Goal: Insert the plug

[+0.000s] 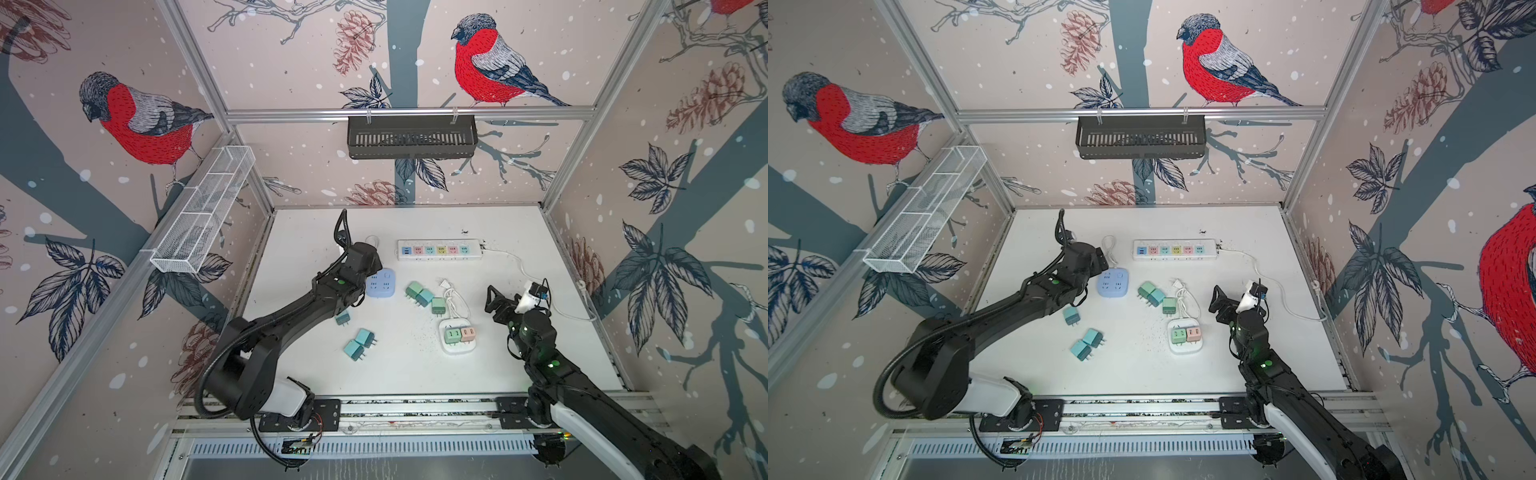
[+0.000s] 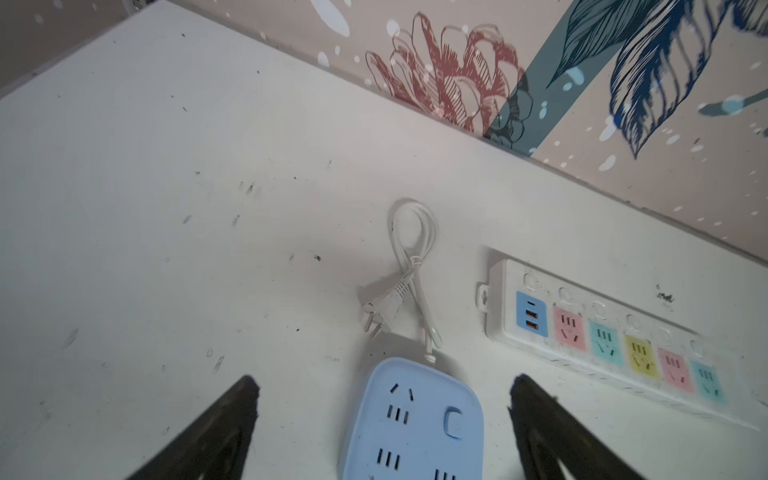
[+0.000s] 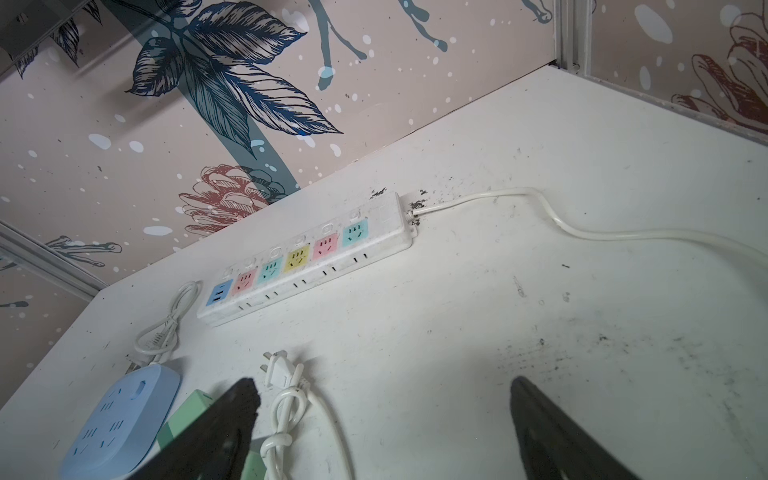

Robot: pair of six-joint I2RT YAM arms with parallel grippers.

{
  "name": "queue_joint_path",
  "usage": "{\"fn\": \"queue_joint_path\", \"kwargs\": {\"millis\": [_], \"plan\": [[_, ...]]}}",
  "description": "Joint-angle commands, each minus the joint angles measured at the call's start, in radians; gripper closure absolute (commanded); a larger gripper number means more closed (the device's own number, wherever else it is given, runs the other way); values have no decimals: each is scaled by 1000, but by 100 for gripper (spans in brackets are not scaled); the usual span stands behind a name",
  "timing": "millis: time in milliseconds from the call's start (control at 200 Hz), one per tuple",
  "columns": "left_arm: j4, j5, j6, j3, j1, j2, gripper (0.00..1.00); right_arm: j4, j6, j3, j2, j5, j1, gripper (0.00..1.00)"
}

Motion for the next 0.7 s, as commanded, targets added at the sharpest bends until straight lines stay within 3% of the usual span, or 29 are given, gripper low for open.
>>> {"fn": "queue_joint_path", "kwargs": {"millis": [0, 440, 695], "plan": [[-164, 43, 52, 144, 7, 134, 6, 24, -6, 4, 1, -2, -1, 5], [-355, 3, 129, 524, 27, 539, 8, 32, -10, 1, 1, -4, -3, 5], [-332, -1, 153, 561, 28, 623, 8, 34, -9, 1, 1, -3, -4, 4]]}}
